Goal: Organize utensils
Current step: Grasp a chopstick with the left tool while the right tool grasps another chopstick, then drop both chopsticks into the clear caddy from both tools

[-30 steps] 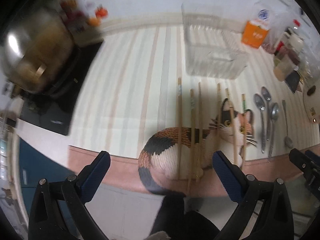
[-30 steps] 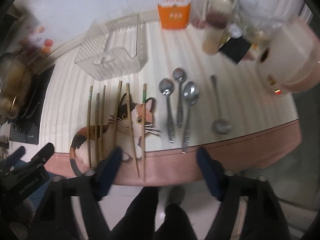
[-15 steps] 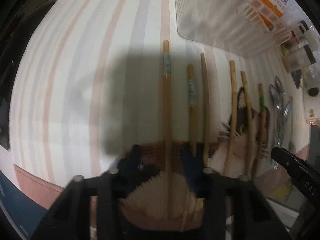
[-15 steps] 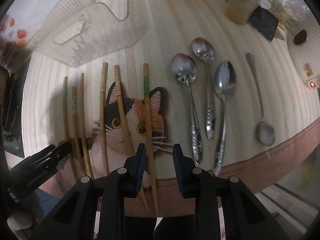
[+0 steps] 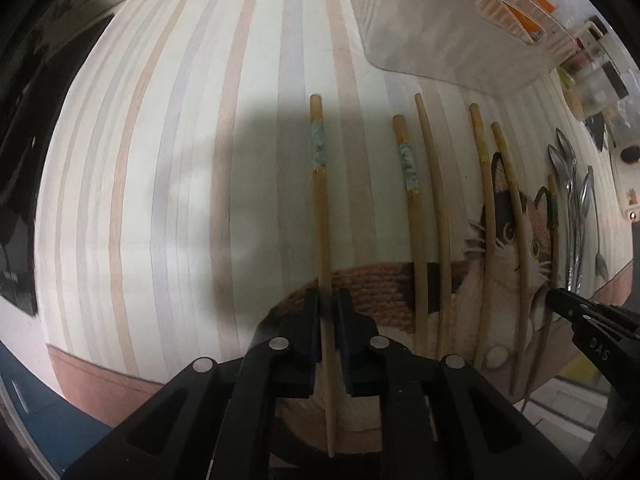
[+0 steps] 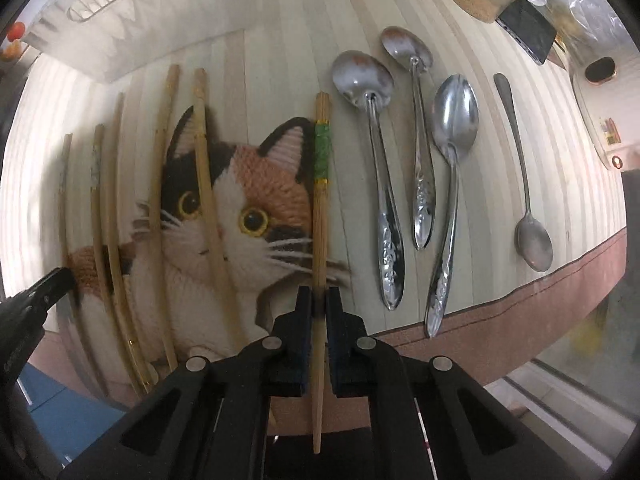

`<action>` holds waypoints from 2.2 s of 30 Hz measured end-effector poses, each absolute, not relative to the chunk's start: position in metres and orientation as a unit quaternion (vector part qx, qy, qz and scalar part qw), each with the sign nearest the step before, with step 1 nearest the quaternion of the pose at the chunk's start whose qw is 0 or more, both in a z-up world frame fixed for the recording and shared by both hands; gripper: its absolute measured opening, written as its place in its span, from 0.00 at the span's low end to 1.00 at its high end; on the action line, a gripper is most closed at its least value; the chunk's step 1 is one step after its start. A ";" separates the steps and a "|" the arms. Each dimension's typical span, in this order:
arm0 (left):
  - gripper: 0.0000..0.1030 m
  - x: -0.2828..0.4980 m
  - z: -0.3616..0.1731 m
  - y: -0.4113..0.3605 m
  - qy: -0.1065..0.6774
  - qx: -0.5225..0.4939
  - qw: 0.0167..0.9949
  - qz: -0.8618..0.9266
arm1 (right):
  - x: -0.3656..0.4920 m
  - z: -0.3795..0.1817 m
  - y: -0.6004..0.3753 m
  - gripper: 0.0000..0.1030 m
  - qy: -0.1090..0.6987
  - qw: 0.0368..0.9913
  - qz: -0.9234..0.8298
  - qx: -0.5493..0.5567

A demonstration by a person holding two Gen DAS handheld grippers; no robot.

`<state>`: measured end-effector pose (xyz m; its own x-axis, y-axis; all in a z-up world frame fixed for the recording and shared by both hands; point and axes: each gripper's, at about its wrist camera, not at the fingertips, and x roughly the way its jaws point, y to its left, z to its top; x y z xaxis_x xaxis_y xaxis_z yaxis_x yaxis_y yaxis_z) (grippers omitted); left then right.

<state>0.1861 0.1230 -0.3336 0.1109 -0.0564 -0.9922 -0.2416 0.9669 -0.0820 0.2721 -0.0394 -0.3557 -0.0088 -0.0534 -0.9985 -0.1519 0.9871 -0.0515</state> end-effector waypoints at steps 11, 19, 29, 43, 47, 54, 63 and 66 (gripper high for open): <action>0.04 0.225 -0.331 0.141 0.661 -0.107 0.739 0.074 | 0.266 -0.359 -0.015 0.07 0.701 0.707 0.032 -0.093; 0.04 0.200 -0.246 0.176 0.594 -0.124 0.782 0.144 | 0.278 -0.285 -0.030 0.07 0.660 0.746 0.087 -0.008; 0.04 0.295 -0.119 0.157 0.495 -0.177 0.847 0.079 | 0.396 -0.169 -0.027 0.07 0.589 0.779 0.198 0.077; 0.04 0.446 -0.242 0.166 0.605 -0.227 0.761 0.055 | 0.538 -0.261 0.050 0.07 0.644 0.731 0.220 0.041; 0.04 0.452 -0.253 0.165 0.615 -0.221 0.755 0.056 | 0.547 -0.282 0.053 0.07 0.657 0.720 0.220 0.034; 0.10 0.448 -0.242 0.167 0.615 -0.201 0.758 0.084 | 0.553 -0.302 0.060 0.24 0.680 0.699 0.223 0.015; 0.97 0.406 -0.194 0.172 0.540 -0.133 0.815 0.162 | 0.525 -0.248 0.028 0.53 0.617 0.762 0.198 0.001; 1.00 0.384 -0.178 0.170 0.523 -0.110 0.826 0.178 | 0.505 -0.226 0.012 0.64 0.589 0.787 0.182 0.000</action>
